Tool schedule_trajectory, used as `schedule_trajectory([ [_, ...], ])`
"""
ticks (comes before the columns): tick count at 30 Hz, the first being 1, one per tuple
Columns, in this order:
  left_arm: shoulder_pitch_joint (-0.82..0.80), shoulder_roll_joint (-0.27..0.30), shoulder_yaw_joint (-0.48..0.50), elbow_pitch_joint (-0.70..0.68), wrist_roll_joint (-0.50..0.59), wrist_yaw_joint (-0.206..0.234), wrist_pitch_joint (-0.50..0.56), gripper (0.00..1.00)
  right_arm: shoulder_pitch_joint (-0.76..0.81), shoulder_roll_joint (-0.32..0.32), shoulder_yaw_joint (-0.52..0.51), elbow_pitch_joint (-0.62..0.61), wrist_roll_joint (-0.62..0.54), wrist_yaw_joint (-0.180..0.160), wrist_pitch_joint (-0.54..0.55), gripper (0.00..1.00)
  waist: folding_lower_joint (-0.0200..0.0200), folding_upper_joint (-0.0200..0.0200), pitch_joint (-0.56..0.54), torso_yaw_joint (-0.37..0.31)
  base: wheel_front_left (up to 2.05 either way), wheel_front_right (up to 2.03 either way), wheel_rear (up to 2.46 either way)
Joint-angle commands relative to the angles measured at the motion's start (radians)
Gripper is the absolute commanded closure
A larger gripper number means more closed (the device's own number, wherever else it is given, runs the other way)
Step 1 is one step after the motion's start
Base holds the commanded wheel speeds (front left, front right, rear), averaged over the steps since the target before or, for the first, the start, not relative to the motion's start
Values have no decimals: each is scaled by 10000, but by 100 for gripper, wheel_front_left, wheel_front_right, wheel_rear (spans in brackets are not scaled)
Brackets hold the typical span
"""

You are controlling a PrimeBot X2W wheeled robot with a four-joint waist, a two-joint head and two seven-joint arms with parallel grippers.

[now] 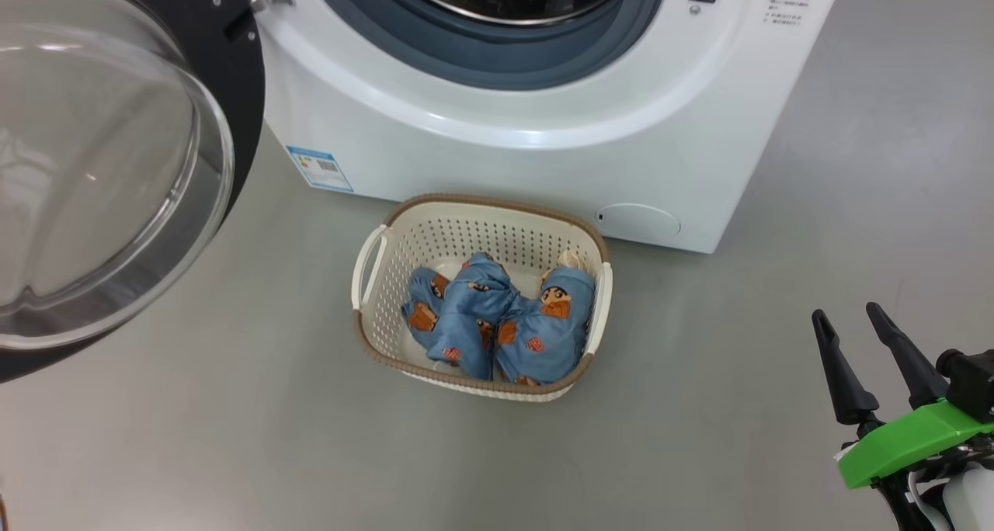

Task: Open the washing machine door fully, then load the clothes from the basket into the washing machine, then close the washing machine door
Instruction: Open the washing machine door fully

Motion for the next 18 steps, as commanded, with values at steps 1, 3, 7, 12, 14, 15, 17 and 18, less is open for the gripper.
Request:
schedule_trajectory([
  [1, 308, 374, 139, -599, -255, -18, -53, 0, 127, -75, 231, -221, 47, 16, -120, 0, 0, 0, -185, -50, 0, 0, 0],
  [3, 587, 164, 109, -1002, -390, -19, -53, 0, 149, -59, 215, -225, 55, 16, -120, 0, 0, 0, -257, -103, 0, 0, 0],
  [7, 1123, -260, -185, -1675, -517, -19, -53, 0, 231, -8, 205, -273, 60, 16, -120, 0, 0, 0, -403, -263, 0, 0, 0],
  [12, 1593, -750, -749, -2446, -572, -20, -53, 0, 338, 31, 144, -323, 63, 16, -120, 0, 0, 0, -496, -515, 0, 0, 0],
  [14, 1769, -869, -950, -2713, -561, -20, -53, 0, 384, 59, 130, -336, 54, 16, -120, 0, 0, 0, -525, -647, 0, 0, 0],
  [15, 1842, -914, -1055, -2809, -535, -20, -53, 0, 390, 67, 123, -338, 55, 16, -120, 0, 0, 0, -530, -721, 0, 0, 0],
  [17, 1949, -985, -1269, -2971, -531, -20, -53, 0, 391, 97, 87, -338, 53, 16, -120, 0, 0, 0, -543, -882, 0, 0, 0],
  [18, 1999, -1001, -1378, -3015, -511, -20, -53, 0, 387, 113, 83, -349, 52, 16, -120, 0, 0, 0, -544, -970, 0, 0, 0],
])
